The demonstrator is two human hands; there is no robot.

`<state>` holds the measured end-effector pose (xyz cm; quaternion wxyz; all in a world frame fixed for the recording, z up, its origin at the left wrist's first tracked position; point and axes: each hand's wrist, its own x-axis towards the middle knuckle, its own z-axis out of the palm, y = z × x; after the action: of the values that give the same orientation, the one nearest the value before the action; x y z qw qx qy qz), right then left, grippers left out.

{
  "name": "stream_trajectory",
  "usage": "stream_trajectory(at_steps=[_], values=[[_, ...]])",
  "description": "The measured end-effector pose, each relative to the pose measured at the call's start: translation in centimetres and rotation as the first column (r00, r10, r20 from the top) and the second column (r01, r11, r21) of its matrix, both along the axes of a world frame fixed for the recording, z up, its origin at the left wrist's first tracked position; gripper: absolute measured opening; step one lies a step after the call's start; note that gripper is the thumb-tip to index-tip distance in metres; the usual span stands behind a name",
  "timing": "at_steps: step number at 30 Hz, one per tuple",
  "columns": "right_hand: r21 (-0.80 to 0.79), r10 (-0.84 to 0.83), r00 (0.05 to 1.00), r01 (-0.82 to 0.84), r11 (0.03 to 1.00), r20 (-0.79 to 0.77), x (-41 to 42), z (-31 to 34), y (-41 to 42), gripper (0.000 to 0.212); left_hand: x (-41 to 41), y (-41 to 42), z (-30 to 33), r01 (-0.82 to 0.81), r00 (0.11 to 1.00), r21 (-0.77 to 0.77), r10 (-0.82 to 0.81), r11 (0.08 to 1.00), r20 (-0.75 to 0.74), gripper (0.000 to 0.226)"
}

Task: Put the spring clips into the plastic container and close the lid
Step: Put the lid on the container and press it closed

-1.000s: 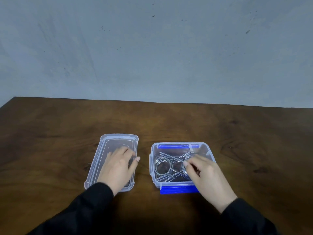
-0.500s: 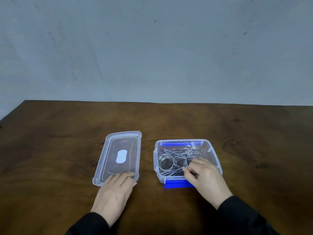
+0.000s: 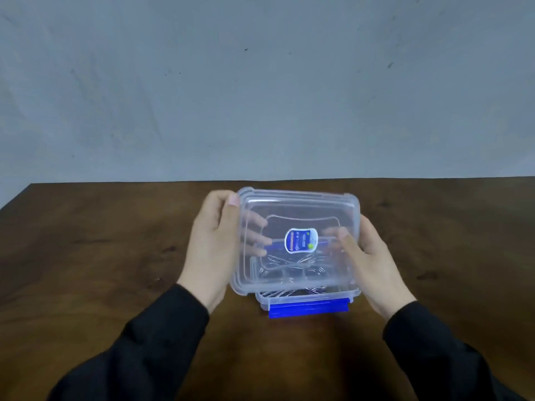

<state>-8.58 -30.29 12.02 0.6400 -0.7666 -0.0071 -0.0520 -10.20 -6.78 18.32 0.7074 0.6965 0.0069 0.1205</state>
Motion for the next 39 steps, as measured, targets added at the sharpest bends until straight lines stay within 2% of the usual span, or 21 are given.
stream_trajectory(at_steps=[3, 8, 12, 17, 24, 27, 30, 35, 39], values=[[0.003, -0.067, 0.996, 0.067, 0.998, -0.061, -0.3, 0.0, -1.3, 0.028, 1.5, -1.7, -2.3, -0.061, 0.975, -0.083, 0.042, 0.995, -0.217, 0.031], [-0.155, -0.167, 0.979, 0.148, 0.977, -0.118, 0.6, -2.8, -2.7, 0.031, 2.3, -3.2, -7.3, 0.033, 0.960, 0.068, -0.013, 0.997, -0.279, 0.028], [-0.241, -0.115, 0.977, 0.070, 0.968, -0.178, 2.0, -4.2, -3.2, 0.021, 2.7, -3.2, -9.8, -0.023, 0.931, 0.145, 0.074, 0.989, -0.358, 0.038], [-0.317, -0.017, 0.949, -0.088, 0.944, -0.315, 3.5, -5.5, -3.4, 0.044, 2.2, -3.7, -11.1, -0.093, 0.901, 0.184, 0.161, 0.979, -0.404, 0.028], [-0.303, 0.009, 0.935, -0.124, 0.945, -0.354, 3.2, -6.0, -3.5, 0.054, 1.9, -3.8, -11.0, -0.030, 0.895, 0.186, 0.109, 0.982, -0.433, 0.018], [-0.315, 0.016, 0.930, -0.140, 0.939, -0.367, 3.6, -5.9, -3.7, 0.058, 1.8, -3.9, -11.1, 0.010, 0.891, 0.195, 0.079, 0.981, -0.446, 0.025], [-0.310, 0.048, 0.926, -0.174, 0.934, -0.375, 4.0, -5.9, -3.6, 0.052, 2.1, -4.0, -11.0, 0.035, 0.883, 0.198, 0.063, 0.980, -0.466, 0.030], [-0.195, 0.113, 0.921, -0.197, 0.961, -0.374, 3.2, -6.1, -3.8, 0.062, 2.1, -3.4, -11.3, 0.099, 0.868, 0.225, 0.026, 0.969, -0.496, 0.038], [-0.205, 0.106, 0.930, -0.187, 0.961, -0.351, 3.5, -6.6, -3.9, 0.058, 2.5, -3.2, -11.2, 0.078, 0.878, 0.241, 0.047, 0.967, -0.476, 0.033]])
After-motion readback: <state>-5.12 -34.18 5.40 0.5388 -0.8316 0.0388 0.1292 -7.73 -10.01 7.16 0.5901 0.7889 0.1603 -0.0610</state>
